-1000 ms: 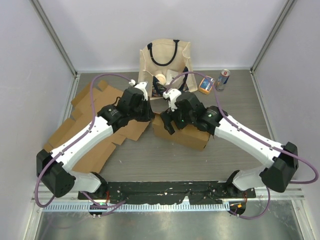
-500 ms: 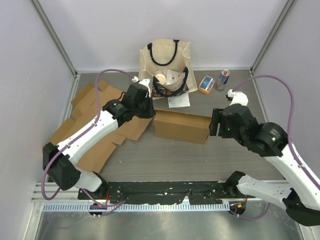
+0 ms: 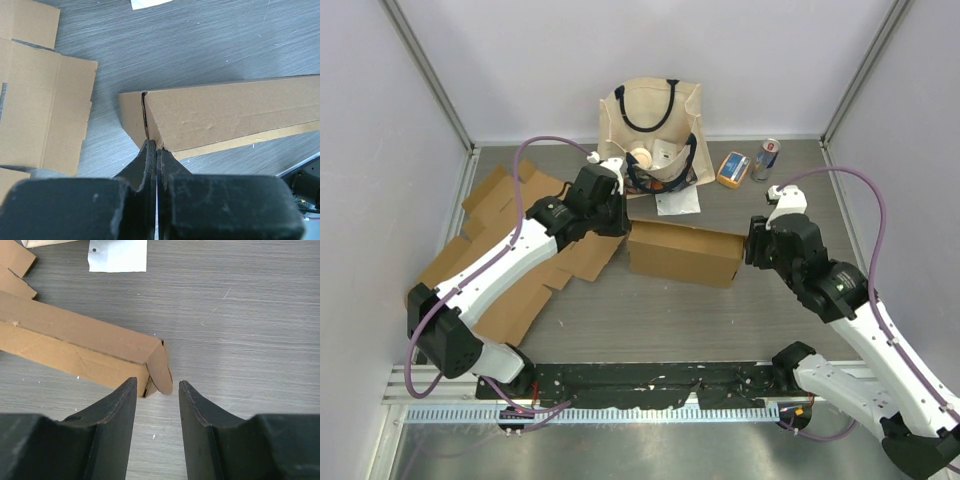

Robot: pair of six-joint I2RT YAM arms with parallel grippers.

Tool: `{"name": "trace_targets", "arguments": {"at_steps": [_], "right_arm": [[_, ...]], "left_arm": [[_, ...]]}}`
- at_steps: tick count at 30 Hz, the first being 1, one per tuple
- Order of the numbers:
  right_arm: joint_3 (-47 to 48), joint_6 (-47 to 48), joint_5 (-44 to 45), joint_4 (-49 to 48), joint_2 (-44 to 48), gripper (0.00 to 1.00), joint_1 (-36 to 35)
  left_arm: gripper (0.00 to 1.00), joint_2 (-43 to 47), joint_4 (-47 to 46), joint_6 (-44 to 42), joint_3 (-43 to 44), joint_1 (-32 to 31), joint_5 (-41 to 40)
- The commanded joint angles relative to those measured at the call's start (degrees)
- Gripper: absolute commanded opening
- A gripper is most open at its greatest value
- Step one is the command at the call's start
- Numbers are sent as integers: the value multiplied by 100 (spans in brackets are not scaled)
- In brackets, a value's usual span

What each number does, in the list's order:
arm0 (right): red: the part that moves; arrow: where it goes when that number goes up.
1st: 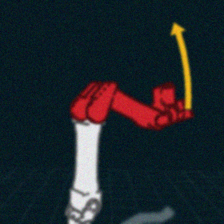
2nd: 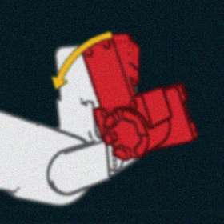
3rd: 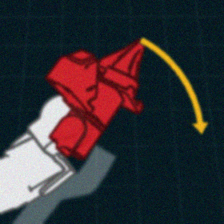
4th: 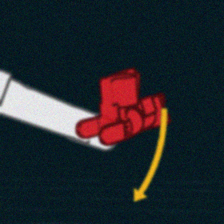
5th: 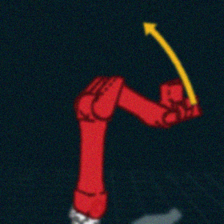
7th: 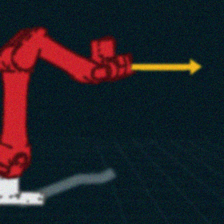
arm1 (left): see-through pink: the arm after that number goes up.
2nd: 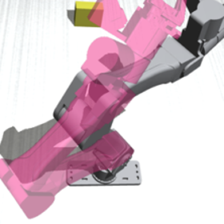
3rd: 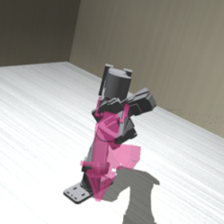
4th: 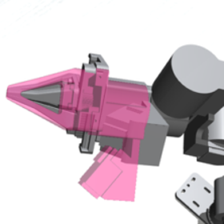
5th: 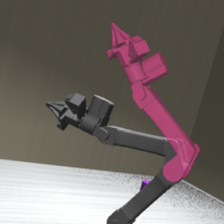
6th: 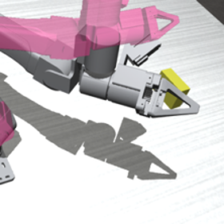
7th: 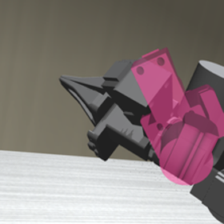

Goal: Fold the paper box

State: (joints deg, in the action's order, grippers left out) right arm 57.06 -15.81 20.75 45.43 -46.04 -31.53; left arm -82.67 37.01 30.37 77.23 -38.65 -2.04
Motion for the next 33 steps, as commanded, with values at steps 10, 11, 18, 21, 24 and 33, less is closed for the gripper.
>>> {"name": "trace_targets", "arguments": {"at_steps": [10,11,18,21,24,33], "right_arm": [[-467,527,-722,-1001,-458,39,692],[-467,518,-678,-992,-519,36,692],[295,-35,-959,-187,-993,1,692],[762,-544,-1056,359,-1362,1,692],[1079,-887,-1187,912,-1722,1,727],[1729,-967,-3206,1574,-2181,1,1306]], "left_arm": [[0,-38,561,-242,29,-2,29],[0,-47,587,-242,38,-2,29],[0,-73,605,-225,90,-2,28],[0,-100,605,-207,108,-11,81],[0,-135,614,-224,117,-11,73],[0,-205,684,-260,64,-90,20]]}}
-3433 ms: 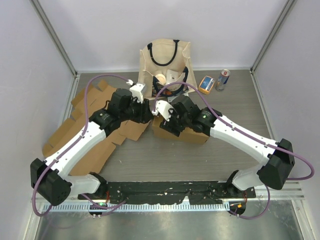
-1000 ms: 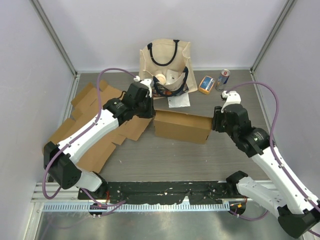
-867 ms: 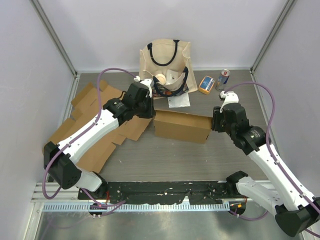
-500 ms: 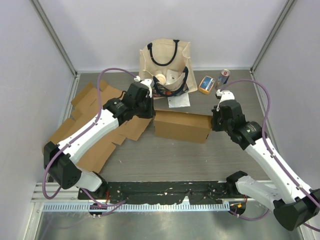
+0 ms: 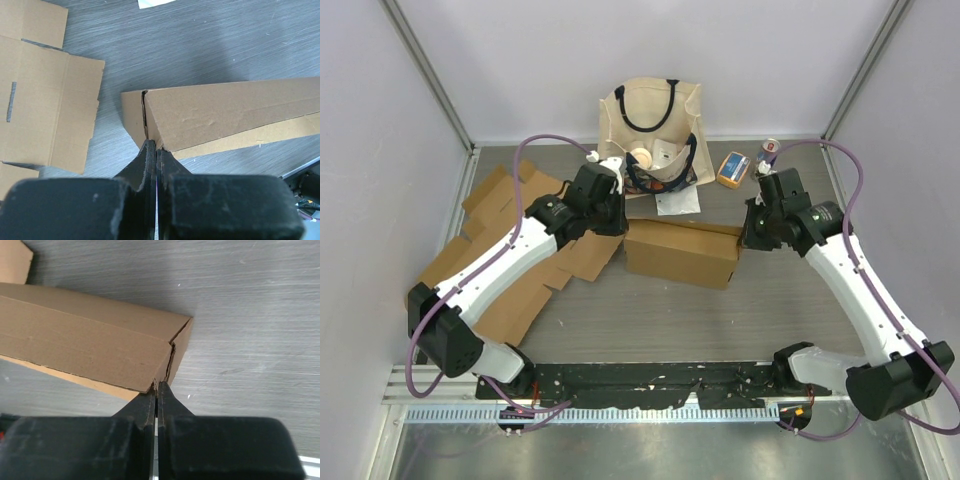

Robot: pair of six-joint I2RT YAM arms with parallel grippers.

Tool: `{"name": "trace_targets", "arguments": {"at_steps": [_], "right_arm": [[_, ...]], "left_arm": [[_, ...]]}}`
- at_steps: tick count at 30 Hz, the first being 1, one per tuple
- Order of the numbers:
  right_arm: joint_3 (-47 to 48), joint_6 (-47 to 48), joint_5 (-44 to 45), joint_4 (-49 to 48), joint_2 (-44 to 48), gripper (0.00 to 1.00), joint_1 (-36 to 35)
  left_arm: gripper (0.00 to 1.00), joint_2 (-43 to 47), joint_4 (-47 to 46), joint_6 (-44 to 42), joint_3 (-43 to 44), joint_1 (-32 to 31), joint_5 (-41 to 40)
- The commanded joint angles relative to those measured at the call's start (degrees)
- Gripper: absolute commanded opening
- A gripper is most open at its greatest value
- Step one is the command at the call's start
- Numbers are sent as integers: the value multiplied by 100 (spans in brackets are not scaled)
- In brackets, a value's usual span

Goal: Fold the paper box

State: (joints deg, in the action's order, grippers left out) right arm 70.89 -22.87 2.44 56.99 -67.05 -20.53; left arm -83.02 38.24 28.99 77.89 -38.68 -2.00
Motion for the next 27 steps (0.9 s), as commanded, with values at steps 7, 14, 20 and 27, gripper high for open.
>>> {"name": "trace_targets", "arguments": {"at_steps": [7,14,20,27], "right_arm": [[31,-130,-1775,559,-169,1,524],[126,485,-236,962,-256,1,533],[162,556,64,972,-247,1,533],[-146,91,256,629,-37,1,437]], "left_arm": [[0,-197,544,-104,-37,-210,-37],[0,-232,535,-122,-37,-219,-63],[0,-214,518,-104,-98,-219,-108],[0,-214,518,-52,-107,-219,-29]]}}
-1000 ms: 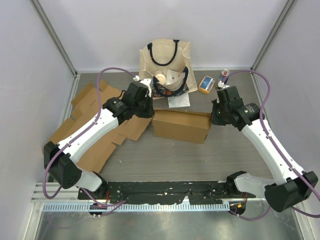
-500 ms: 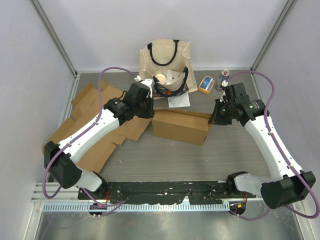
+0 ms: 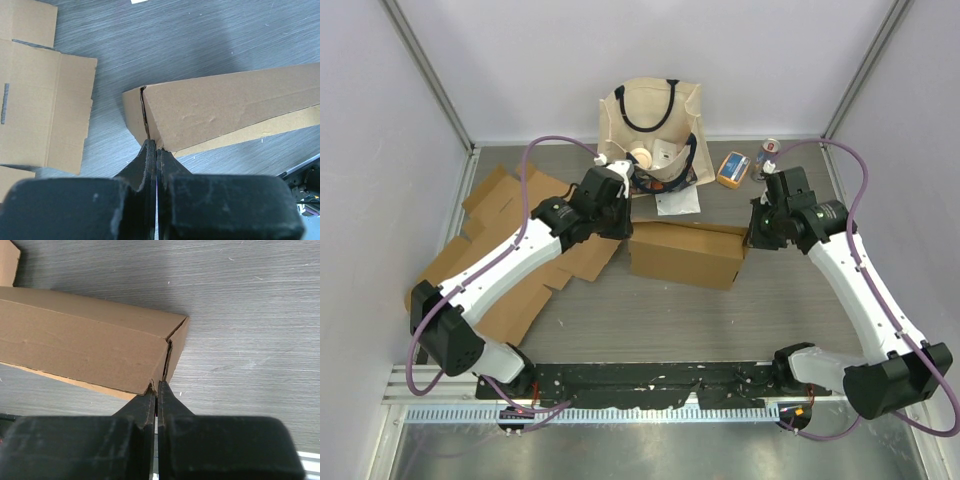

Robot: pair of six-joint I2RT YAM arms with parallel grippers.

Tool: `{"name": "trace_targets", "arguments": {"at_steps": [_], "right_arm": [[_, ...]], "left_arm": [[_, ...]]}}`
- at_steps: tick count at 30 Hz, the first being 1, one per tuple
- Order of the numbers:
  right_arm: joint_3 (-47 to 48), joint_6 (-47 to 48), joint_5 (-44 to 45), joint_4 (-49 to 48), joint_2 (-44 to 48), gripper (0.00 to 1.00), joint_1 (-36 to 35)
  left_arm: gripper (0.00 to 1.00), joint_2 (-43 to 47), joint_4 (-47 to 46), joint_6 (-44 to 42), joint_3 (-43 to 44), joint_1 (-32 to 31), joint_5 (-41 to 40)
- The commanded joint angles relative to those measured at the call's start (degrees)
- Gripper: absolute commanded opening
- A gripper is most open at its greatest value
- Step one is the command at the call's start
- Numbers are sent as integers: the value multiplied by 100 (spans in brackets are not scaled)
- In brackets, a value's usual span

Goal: Fold the paper box

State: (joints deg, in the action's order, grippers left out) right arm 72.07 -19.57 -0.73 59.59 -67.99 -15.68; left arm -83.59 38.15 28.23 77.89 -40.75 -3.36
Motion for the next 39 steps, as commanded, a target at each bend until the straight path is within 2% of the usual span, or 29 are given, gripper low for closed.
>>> {"name": "trace_targets", "arguments": {"at_steps": [1,5,6,11,13,15,17,18,19,21,22,23,25,26,27,28,32,37,39], "right_arm": [[-290,-388,626,325,75,1,-75],[-623,-696,1013,-235,538,1,-198],[-964,-741,1205,-455,715,1,-259],[-2563,-548,1453,-2543,1989,1,-339],[-2899,-530,1427,-3230,2412,1,-383],[-3217,-557,1383,-3489,2605,3,-401],[-3034,-539,1103,-3088,2554,15,-401],[-2563,-635,962,-2789,2519,39,-401],[-2280,-679,787,-1969,2370,52,-401],[-1339,-584,154,-920,2150,67,-401],[-1110,-513,-109,-123,2071,70,-401],[-716,-460,-329,199,2044,73,-401],[-336,-660,-209,822,1991,79,-401],[-12,-871,-34,904,1878,81,-392],[130,-1073,490,922,1807,88,-374],[227,-1545,660,740,1719,92,-348],[-130,-2610,320,-341,1411,94,-155],[-684,-3017,408,-1543,1331,91,161],[-1115,-3193,285,-1827,1384,87,258]], "left_arm": [[0,-131,518,34,-107,-12,107],[0,-61,430,165,-186,-12,151],[0,-26,378,200,-247,-29,134],[0,447,-482,560,-1055,-152,-209],[0,580,-809,657,-1381,-161,-393],[0,739,-984,728,-1591,-196,-569],[0,792,-1046,728,-1680,-196,-771],[0,757,-1020,684,-1672,-196,-807],[0,722,-959,667,-1645,-196,-824],[0,625,-836,666,-1566,-196,-807],[0,599,-853,675,-1557,-196,-790],[0,590,-845,684,-1549,-196,-720],[0,563,-844,701,-1522,-205,-693],[0,563,-844,702,-1513,-205,-693],[0,572,-844,702,-1513,-205,-702],[0,581,-844,702,-1522,-205,-728],[0,563,-818,719,-1522,-214,-754],[0,546,-809,763,-1548,-214,-763],[0,563,-809,763,-1531,-231,-763]]}}
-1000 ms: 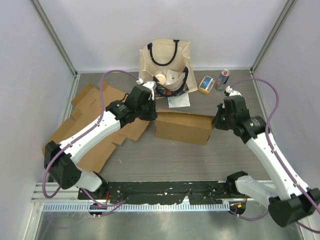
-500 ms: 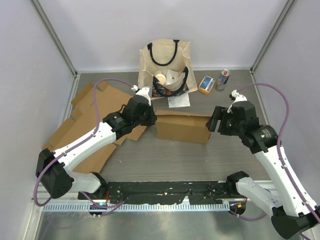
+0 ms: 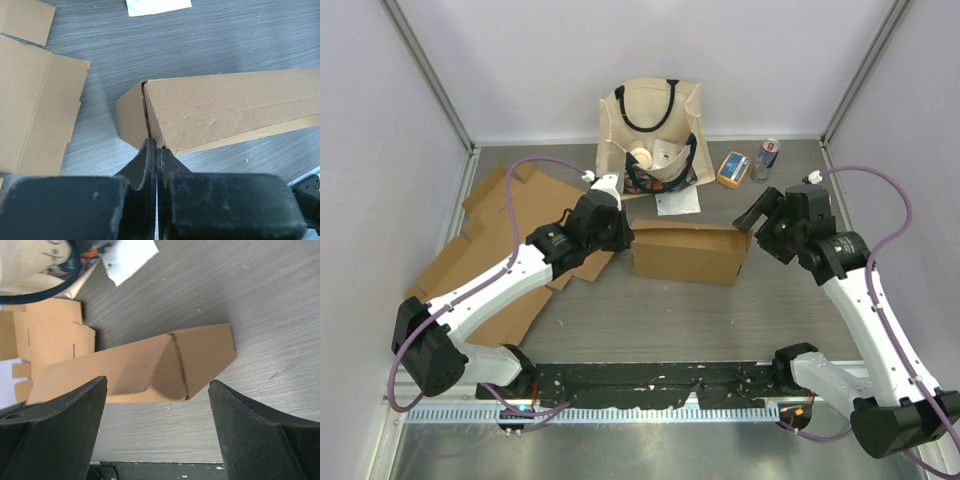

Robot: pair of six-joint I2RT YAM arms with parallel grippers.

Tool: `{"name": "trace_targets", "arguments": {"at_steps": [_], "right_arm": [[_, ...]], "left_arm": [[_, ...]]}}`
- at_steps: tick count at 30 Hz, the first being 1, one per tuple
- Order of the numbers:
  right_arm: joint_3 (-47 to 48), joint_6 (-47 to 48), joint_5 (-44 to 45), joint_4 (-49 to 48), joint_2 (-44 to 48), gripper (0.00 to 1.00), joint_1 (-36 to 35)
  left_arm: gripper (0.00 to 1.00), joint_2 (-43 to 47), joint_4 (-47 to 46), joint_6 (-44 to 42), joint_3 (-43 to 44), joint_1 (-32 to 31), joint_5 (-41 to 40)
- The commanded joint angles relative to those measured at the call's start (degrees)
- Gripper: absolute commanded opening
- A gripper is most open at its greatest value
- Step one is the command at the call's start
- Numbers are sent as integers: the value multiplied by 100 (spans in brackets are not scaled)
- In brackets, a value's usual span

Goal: Fold the paper box

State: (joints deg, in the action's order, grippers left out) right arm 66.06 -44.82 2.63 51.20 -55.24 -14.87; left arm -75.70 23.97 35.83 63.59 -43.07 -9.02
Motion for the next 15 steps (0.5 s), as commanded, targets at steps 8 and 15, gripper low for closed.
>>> {"name": "trace_targets", "arguments": {"at_steps": [8,15], "right_arm": [[-1963,-827,70,-2359,1032,62,230],[-3248,-818,-175,-3826,1666,56,230]], "left_arm": [[0,-191,644,37,-75,9,-14],[46,81,802,12,-31,18,716]]}}
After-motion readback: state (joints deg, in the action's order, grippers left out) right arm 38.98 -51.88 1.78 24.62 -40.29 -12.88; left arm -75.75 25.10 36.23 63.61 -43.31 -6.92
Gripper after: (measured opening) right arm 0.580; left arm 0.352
